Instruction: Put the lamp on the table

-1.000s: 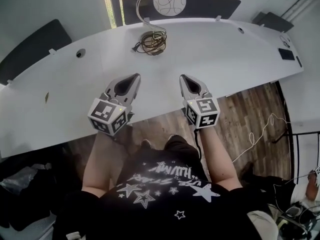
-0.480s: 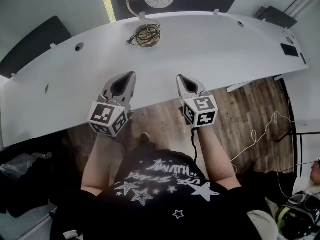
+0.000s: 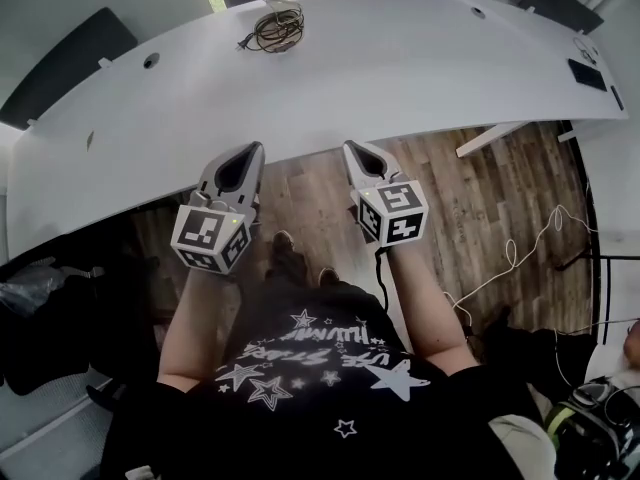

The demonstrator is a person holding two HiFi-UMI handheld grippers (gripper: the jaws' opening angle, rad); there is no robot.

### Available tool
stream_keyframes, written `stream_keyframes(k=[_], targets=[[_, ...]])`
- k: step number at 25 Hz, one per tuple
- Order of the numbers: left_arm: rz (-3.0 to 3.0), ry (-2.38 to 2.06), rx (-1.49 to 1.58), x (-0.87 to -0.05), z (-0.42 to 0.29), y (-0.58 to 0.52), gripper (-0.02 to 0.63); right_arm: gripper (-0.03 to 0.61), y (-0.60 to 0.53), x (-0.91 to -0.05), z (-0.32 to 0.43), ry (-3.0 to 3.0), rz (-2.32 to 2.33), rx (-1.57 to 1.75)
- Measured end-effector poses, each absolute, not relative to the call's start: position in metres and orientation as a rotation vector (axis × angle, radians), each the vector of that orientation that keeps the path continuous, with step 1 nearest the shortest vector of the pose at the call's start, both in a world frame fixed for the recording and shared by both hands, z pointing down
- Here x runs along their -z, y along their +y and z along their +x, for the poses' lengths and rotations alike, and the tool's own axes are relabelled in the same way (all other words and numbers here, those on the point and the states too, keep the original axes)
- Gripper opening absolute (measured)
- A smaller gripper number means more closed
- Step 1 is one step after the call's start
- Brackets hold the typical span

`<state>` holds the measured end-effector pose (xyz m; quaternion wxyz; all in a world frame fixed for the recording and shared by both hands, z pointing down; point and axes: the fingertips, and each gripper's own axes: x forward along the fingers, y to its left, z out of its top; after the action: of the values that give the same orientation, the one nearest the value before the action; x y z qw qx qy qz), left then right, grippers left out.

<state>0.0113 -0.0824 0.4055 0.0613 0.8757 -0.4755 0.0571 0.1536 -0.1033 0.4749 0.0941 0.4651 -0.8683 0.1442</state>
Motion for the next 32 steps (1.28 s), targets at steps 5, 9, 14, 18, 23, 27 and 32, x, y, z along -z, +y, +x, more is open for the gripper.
stream_keyframes(k=[5,9,14,18,23,27,32], targets=[[2.626,-1.52,-0.164,-0.39,0.011,-0.047,0.008,0.002,-0.081,-0.465,0.155,-2.629,1.334,-0.423],[2.594,-1.575,-0.178,-0.389,-0.002,-0.03,0.008,0.002,-0.07,-0.461,0.147,-2.651,1.303,-0.415],[2.59,-1.573,-0.153,-0.39,-0.006,-0.025,0.008,0.002,-0.059,-0.457,0.139,-2.658,1.299,-0.399],[2.646,-1.505,-0.153,-0.391,0.0,-0.021,0.008,0.002,-0.06,-0.45,0.132,-2.653,1.335,-0.373],[2.666,-1.454,-0.155,-0.395,-0.032,-0.017,0.008,0.002,-0.065,-0.449,0.11,-2.619,1.436,-0.409],[2.64,-1.491,-0.116,-0.387,-0.08,-0.023,0.008,0.002,-0.066,-0.45,0.07,-2.592,1.454,-0.425],[2.598,-1.485,-0.07,-0.392,-0.123,-0.028,0.008,0.002,-0.062,-0.448,0.036,-2.549,1.449,-0.397]])
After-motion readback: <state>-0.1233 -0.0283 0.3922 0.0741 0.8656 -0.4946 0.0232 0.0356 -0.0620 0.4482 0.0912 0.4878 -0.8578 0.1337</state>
